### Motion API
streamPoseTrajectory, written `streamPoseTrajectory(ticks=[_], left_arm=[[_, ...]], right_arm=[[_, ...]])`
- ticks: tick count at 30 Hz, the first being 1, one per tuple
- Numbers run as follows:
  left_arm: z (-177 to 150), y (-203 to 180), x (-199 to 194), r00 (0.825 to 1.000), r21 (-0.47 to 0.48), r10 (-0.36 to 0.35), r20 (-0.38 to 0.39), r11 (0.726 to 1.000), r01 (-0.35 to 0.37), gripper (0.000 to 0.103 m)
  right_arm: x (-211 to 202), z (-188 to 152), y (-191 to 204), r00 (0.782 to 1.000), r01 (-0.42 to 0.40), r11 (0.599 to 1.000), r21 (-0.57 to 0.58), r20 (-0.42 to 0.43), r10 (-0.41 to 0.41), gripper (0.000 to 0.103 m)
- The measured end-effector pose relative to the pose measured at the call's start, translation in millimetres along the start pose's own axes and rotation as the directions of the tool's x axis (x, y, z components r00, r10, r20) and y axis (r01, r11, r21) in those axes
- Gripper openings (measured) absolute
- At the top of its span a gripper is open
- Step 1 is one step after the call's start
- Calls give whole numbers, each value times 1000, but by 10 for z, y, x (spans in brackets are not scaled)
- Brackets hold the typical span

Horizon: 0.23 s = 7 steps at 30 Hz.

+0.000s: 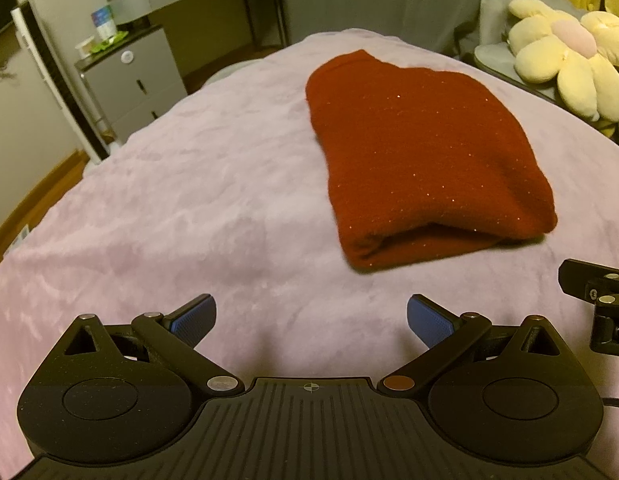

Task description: Fold small clothes

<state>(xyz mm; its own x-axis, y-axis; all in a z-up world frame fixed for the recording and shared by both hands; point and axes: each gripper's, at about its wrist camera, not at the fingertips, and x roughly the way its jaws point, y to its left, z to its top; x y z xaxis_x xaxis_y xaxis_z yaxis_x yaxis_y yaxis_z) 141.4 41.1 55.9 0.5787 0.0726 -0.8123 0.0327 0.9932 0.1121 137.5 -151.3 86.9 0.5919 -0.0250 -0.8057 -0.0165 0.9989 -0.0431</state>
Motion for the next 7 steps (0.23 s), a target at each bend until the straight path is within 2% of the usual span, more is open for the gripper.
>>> streamPoseTrajectory(ticks=[7], left_arm=[[19, 2, 7, 1000, -4, -24, -1, 1000, 24, 103]], right_arm=[[-3, 15, -14, 1000, -4, 1000, 4, 5, 4, 99]])
